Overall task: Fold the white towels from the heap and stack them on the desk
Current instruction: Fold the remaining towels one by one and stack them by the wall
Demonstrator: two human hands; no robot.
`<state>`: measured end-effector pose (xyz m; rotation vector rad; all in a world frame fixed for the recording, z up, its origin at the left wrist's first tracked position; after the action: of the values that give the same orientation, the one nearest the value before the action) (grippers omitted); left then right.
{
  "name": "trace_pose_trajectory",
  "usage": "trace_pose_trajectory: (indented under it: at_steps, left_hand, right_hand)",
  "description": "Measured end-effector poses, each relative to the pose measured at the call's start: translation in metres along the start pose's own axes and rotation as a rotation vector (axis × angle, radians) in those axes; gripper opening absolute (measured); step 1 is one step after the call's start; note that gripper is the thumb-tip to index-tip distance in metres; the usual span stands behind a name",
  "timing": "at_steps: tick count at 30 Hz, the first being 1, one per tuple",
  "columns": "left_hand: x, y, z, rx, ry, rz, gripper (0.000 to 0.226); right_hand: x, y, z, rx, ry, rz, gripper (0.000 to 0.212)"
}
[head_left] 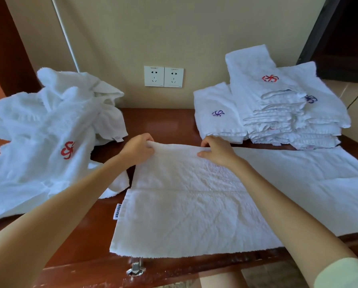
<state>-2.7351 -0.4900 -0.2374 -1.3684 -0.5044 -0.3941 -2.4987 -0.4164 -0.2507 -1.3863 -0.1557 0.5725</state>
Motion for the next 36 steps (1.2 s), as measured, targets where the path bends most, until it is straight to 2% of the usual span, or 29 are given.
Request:
trace_pose_trajectory:
  at_steps: [7,10,14,18,22,28,31,34,36]
  left_hand:
    - [0.019,-0.032,-0.043,0.084,0.189,-0.038,0.009]
    - [0.029,-0.038,-0.07,0.141,0.283,-0.021,0.018]
    - [0.046,-0.041,-0.123,0.203,0.431,-0.014,0.043]
    - [0.044,-0.02,-0.171,0.139,0.495,0.043,0.037]
    - [0.031,0.001,-0.191,0.091,0.452,0.09,0.032]
    - [0.03,-0.021,-0.211,0.189,0.493,0.075,0.027]
    - [0.021,-0.015,-0.225,0.134,0.486,0.109,0.029]
    - [0.016,-0.008,-0.238,0.076,0.507,0.097,0.021]
    - [0.018,-0.011,-0.241,0.056,0.499,0.09,0.023]
  right_hand:
    - [0.006,-0.05,-0.079,0.506,-0.235,0.109,0.015]
    - [-0.001,-0.058,-0.122,0.589,-0.274,0.129,0.012]
    - [-0.01,-0.058,-0.176,0.655,-0.351,0.094,0.016]
    - [-0.018,-0.042,-0.216,0.629,-0.442,-0.012,0.006]
    - [-0.018,-0.039,-0.233,0.601,-0.455,-0.012,0.011]
    - [-0.041,-0.056,-0.246,0.706,-0.519,0.003,0.009]
    - [-0.049,-0.044,-0.248,0.636,-0.567,-0.044,0.011]
    - [-0.045,-0.031,-0.252,0.533,-0.547,-0.036,0.01]
    - [-0.042,-0.032,-0.254,0.496,-0.531,-0.018,0.017]
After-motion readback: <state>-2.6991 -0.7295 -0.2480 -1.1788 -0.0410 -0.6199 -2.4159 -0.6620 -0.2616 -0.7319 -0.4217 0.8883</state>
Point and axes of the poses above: each hand's wrist, its own z-axis towards the middle knuckle, its own y-axis out of the palm, x = y × z, the point moved 6 cm from there along z, towards the middle knuckle, and after that the axes turned 3 degrees about -z, right-handed, at the moved point
